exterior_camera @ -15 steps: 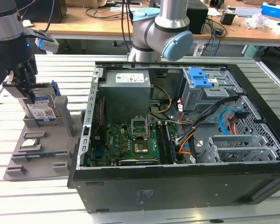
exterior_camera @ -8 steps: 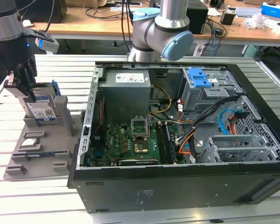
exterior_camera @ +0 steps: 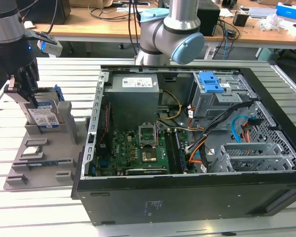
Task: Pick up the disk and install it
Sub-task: 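Pick up the disk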
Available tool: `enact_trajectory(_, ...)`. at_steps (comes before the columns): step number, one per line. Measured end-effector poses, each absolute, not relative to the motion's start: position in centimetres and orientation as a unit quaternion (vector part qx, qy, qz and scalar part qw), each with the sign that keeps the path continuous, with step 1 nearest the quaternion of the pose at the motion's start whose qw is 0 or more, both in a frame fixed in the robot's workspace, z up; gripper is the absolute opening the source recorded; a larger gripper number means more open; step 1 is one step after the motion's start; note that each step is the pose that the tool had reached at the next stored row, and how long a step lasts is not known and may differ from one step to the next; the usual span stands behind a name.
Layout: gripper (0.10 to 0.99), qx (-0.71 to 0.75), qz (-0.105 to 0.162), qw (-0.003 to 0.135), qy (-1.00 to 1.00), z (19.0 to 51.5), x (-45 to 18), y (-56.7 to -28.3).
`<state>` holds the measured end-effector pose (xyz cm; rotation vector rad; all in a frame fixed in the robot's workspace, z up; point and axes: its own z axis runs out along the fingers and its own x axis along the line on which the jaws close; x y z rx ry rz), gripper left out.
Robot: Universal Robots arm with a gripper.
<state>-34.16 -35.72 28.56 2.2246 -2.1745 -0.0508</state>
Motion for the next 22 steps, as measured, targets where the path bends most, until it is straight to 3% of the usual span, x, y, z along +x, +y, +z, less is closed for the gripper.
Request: enact_trajectory(22,0.365,0.715,-0.016,0.015,-0.699,31.7,-34.2,-35.4)
